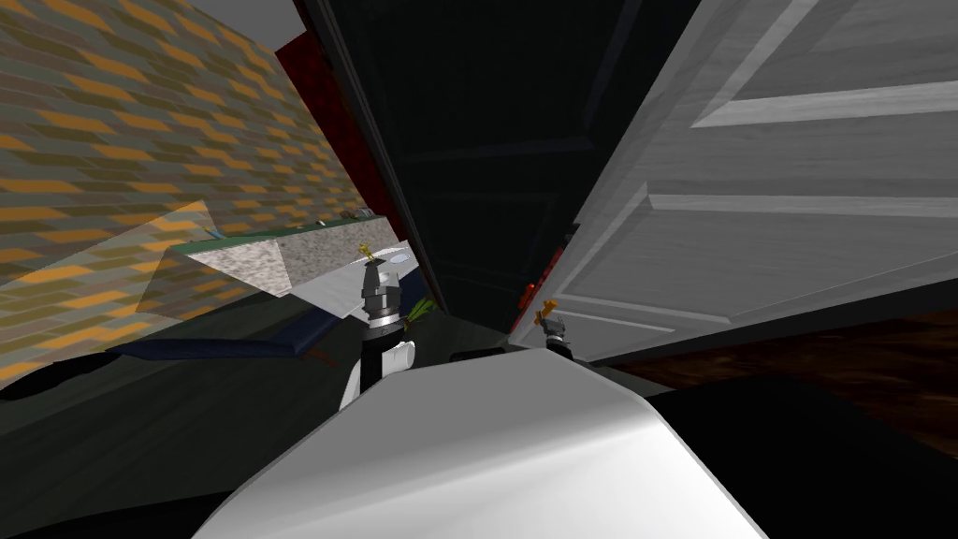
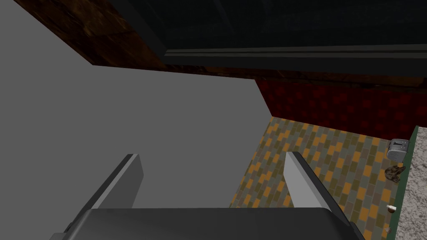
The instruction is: Pull the door open
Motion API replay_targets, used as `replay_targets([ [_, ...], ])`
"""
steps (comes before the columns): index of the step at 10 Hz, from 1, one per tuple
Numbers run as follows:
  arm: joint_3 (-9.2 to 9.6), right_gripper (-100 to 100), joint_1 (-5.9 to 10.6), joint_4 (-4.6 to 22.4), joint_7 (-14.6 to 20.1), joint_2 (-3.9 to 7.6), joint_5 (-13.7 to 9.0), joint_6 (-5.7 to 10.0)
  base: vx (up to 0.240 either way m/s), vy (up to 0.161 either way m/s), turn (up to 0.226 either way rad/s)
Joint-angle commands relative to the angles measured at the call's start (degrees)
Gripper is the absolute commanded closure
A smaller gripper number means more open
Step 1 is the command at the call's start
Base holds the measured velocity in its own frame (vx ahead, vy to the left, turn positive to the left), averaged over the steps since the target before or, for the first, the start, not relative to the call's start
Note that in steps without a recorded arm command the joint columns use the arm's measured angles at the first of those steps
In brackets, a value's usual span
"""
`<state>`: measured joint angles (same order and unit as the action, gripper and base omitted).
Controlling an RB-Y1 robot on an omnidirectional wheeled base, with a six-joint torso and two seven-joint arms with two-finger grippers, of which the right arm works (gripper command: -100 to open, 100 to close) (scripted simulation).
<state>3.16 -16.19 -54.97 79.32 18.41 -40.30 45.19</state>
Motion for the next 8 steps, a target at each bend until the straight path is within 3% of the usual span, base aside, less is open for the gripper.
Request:
replay_targets([
  [1,-1.17,100,-0.51,2.9,0.7,1.32,-0.5,0.73,-0.092,-0.001,-0.007],
  [8,-1.34,100,-0.78,3.1,0.7,1.42,-0.5,0.75,-0.023,0.007,-0.004],
])
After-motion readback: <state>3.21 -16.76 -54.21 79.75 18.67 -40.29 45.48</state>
